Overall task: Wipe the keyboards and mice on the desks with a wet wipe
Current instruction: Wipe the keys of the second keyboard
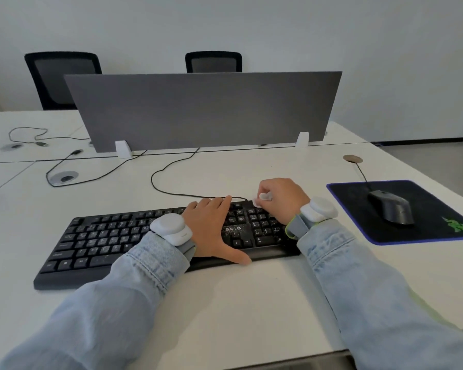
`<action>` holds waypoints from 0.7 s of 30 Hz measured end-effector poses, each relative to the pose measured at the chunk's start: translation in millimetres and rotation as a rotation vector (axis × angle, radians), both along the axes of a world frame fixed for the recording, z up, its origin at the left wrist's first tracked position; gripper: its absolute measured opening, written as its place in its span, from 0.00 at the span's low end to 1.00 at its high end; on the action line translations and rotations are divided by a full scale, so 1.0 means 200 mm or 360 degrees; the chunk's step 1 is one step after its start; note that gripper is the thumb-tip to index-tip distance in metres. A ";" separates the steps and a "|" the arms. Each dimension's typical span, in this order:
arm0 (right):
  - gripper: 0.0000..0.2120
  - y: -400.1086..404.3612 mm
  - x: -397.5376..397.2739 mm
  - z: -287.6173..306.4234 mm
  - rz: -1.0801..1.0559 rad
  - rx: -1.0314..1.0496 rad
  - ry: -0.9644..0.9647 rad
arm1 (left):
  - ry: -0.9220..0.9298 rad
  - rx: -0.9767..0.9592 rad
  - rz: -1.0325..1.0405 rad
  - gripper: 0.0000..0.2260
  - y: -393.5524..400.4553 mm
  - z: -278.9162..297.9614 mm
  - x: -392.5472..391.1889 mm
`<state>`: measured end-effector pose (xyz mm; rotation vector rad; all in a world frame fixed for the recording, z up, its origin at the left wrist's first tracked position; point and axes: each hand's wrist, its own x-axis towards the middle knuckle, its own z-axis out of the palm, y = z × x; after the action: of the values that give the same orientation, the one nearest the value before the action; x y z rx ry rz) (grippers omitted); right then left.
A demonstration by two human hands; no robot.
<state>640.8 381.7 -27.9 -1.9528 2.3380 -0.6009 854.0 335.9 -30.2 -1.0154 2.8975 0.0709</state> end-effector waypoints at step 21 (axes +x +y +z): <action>0.06 0.04 -0.04 0.13 -0.0348 0.0238 0.0133 | -0.0112 -0.0073 0.0083 0.63 -0.02 0.01 -0.05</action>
<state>632.0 389.1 -2.0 -1.7059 2.5850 -0.3467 844.7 332.6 -28.2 -1.0784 2.8220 -0.0280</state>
